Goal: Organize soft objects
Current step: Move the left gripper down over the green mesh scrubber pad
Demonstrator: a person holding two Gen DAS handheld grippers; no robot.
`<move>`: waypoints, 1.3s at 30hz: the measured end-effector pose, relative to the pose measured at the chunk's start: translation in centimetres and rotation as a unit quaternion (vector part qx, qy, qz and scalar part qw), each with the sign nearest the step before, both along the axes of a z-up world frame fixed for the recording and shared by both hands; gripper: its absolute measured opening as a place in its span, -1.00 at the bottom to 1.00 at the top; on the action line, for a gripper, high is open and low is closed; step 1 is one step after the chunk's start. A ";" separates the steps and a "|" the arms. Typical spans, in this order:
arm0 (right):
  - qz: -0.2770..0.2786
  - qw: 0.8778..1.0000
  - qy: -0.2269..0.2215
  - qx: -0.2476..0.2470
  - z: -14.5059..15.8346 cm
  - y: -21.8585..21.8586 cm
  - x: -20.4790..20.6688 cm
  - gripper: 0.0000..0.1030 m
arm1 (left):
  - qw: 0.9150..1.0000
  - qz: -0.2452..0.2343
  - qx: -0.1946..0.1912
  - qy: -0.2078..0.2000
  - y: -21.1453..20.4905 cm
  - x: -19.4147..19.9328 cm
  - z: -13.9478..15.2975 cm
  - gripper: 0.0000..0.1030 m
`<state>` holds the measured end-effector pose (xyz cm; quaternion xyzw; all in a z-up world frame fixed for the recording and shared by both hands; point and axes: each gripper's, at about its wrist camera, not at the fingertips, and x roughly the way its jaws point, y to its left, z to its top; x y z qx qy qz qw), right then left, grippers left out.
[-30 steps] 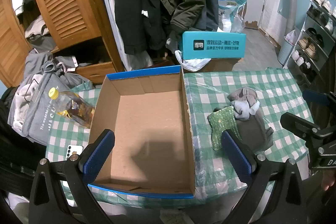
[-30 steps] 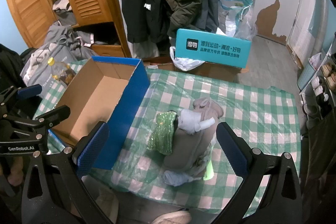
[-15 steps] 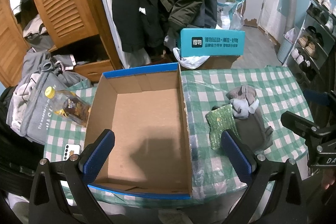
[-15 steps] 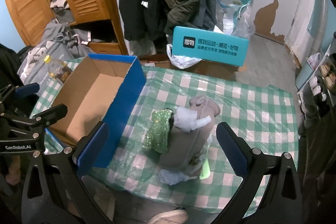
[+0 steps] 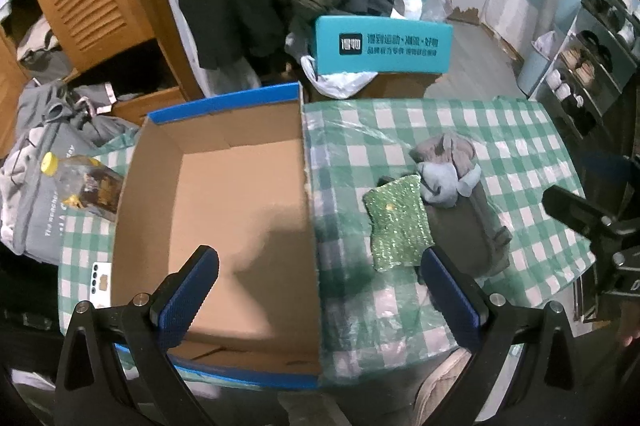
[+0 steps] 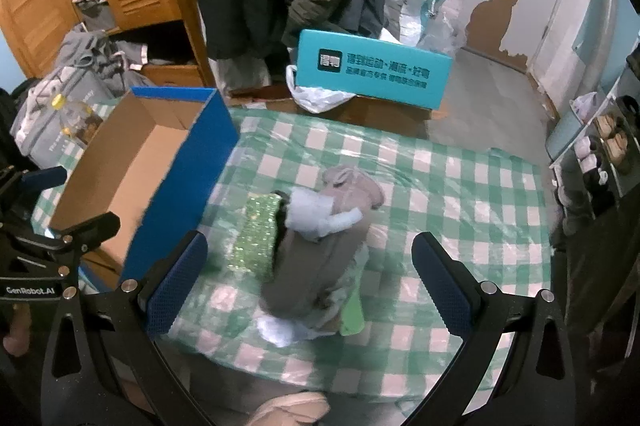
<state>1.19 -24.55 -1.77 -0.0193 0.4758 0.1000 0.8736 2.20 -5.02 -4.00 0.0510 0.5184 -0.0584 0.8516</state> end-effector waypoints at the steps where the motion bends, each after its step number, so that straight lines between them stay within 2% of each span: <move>1: 0.000 1.000 0.003 0.001 0.0 -0.2 0.2 0.96 | 1.000 -0.001 0.000 0.004 -0.3 0.2 -0.2 0.98; 14: -0.005 0.998 0.055 0.021 -0.7 -2.4 3.7 0.96 | 0.998 -0.022 0.016 0.064 -3.9 3.6 -3.2 0.98; 20: -0.012 0.995 0.097 0.017 -2.4 -2.9 5.8 0.96 | 0.995 -0.026 0.003 0.100 -5.3 5.1 -5.4 0.98; 28: -0.029 0.989 0.141 0.017 -5.2 -3.6 7.6 0.86 | 0.992 -0.023 0.000 0.120 -6.8 6.8 -7.6 0.98; 35: -0.038 0.987 0.158 0.017 -6.8 -3.6 8.4 0.86 | 0.991 -0.021 -0.005 0.134 -7.5 8.0 -8.9 0.98; 39: -0.042 0.984 0.172 0.019 -7.7 -3.4 9.1 0.80 | 0.990 -0.014 -0.006 0.141 -7.5 8.7 -9.6 0.98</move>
